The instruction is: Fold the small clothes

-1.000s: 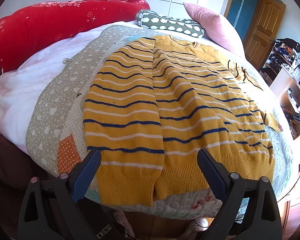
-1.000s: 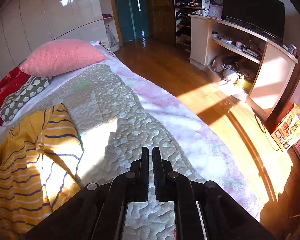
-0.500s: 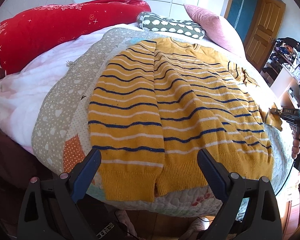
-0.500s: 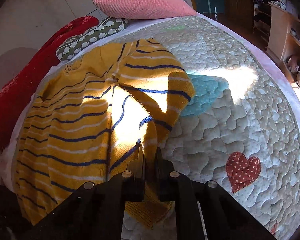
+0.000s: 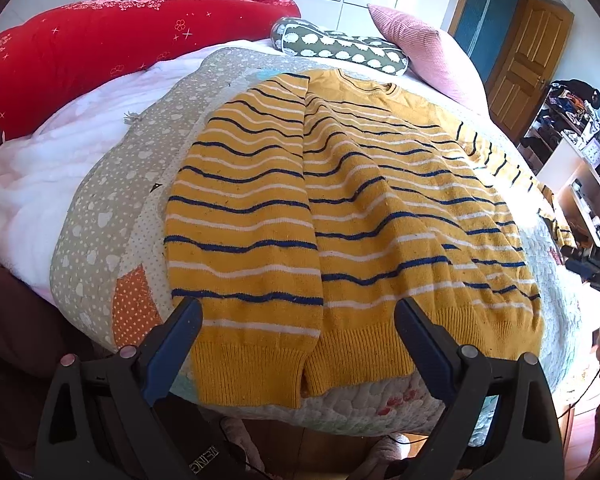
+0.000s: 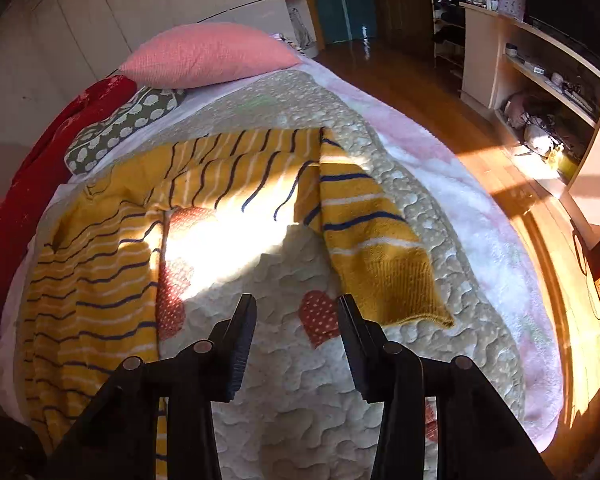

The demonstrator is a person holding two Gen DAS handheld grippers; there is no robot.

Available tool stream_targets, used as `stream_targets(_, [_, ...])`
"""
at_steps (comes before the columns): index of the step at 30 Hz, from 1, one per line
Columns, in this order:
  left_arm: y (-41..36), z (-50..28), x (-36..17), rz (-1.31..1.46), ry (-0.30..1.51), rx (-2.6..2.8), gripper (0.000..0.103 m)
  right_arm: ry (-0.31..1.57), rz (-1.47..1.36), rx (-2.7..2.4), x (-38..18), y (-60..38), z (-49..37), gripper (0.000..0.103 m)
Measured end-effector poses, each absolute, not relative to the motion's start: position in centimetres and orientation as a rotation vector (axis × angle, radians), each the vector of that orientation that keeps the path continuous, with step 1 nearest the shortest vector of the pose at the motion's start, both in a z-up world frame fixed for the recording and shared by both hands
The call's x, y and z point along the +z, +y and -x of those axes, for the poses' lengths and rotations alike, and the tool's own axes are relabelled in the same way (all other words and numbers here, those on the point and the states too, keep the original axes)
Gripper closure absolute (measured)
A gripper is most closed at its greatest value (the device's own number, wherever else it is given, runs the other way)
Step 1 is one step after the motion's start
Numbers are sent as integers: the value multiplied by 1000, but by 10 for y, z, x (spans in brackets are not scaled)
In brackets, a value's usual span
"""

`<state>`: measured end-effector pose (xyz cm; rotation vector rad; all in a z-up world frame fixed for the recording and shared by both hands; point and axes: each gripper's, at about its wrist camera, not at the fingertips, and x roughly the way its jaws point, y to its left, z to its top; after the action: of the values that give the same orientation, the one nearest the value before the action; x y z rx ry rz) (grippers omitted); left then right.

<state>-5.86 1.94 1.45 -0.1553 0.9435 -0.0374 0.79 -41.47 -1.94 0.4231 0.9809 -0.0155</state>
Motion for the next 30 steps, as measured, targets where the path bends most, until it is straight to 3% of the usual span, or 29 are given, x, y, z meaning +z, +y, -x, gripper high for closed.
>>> stream_targets(7, [23, 63, 20, 163, 927, -30, 6, 1006, -420, 220, -64, -317, 18, 55])
stream_targets(9, [33, 63, 23, 188, 923, -8, 6, 1024, -442, 283, -67, -305, 17, 96])
stream_targets(22, [130, 68, 25, 335, 874, 200, 6, 947, -400, -156, -41, -392, 61, 101])
stream_targets(30, [139, 71, 11, 376, 882, 192, 6, 920, -321, 334, -1, -259, 47, 99])
